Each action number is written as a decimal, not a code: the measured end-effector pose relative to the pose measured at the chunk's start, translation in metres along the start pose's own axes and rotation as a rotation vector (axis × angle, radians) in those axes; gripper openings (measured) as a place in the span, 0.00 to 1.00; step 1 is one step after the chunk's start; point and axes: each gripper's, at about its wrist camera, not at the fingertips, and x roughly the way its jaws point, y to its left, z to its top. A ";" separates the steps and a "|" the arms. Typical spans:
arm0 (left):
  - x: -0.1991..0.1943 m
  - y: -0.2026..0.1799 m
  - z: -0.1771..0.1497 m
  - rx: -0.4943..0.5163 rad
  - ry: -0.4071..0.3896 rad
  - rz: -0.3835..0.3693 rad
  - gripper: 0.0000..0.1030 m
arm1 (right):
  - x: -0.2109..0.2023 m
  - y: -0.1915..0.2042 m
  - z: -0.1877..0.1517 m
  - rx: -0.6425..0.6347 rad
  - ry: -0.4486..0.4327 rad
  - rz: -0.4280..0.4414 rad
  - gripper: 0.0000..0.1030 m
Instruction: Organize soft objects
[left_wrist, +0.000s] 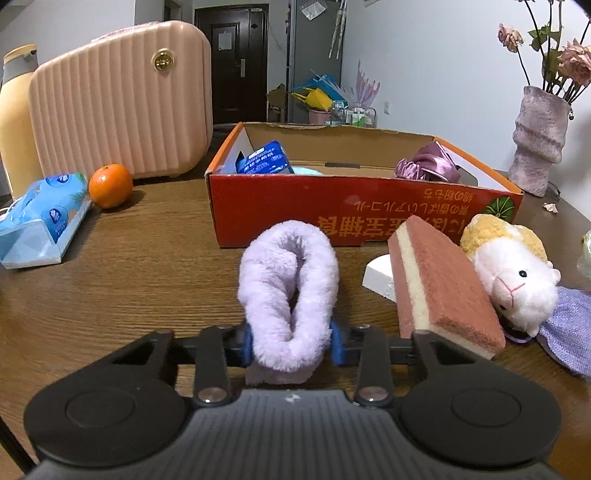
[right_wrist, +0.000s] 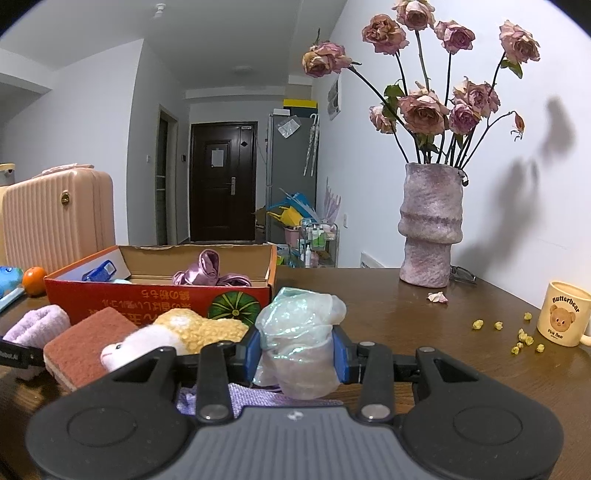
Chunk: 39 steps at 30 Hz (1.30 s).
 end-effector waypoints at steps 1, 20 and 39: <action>-0.001 0.000 0.000 0.001 -0.006 0.003 0.33 | 0.000 0.000 0.000 -0.001 -0.002 -0.002 0.37; -0.044 -0.007 0.005 -0.054 -0.168 0.040 0.31 | -0.012 0.026 0.004 0.027 -0.054 0.042 0.37; -0.075 -0.030 0.016 -0.079 -0.278 0.024 0.31 | -0.021 0.064 0.019 0.042 -0.128 0.138 0.37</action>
